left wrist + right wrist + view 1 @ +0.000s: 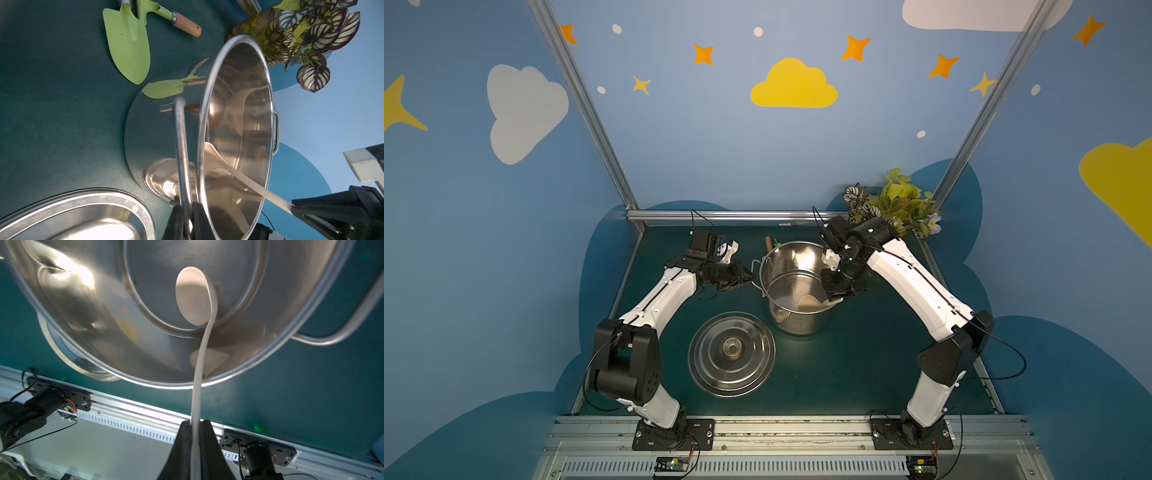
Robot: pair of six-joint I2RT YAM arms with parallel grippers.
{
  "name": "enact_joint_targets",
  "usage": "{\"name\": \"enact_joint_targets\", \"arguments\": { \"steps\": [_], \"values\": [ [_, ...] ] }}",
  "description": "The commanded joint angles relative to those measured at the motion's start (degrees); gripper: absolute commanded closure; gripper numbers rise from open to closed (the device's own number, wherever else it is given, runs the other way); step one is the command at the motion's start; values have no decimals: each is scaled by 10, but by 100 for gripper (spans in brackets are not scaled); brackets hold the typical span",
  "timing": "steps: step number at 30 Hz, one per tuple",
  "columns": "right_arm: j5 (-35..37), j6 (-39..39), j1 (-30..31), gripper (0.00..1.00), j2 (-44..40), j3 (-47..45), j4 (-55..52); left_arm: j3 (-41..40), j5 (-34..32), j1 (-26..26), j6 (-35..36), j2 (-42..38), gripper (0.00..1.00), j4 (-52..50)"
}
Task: Stir the soup with a spoon
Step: Stir the soup in the pan with a stick.
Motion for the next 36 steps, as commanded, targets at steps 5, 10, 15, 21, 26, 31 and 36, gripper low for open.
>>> {"name": "enact_joint_targets", "arguments": {
  "steps": [5,10,15,21,26,31,36],
  "values": [
    [47,-7,-56,100,13,21,-10,-5,7,-3,26,8,88,-29],
    [54,-6,-72,100,65,88,-4,-4,8,-3,28,10,88,-29],
    [52,1,-71,100,128,172,3,-5,6,-2,31,11,88,-32],
    [5,-8,-47,100,208,302,7,-5,7,-2,32,15,88,-32],
    [-51,-10,-19,100,252,349,19,-4,9,-2,31,19,88,-29],
    [-95,-8,9,100,252,345,28,-3,9,-3,30,20,88,-29],
    [-93,-18,33,100,203,272,25,-4,8,-1,32,19,88,-29]
  ]
}}
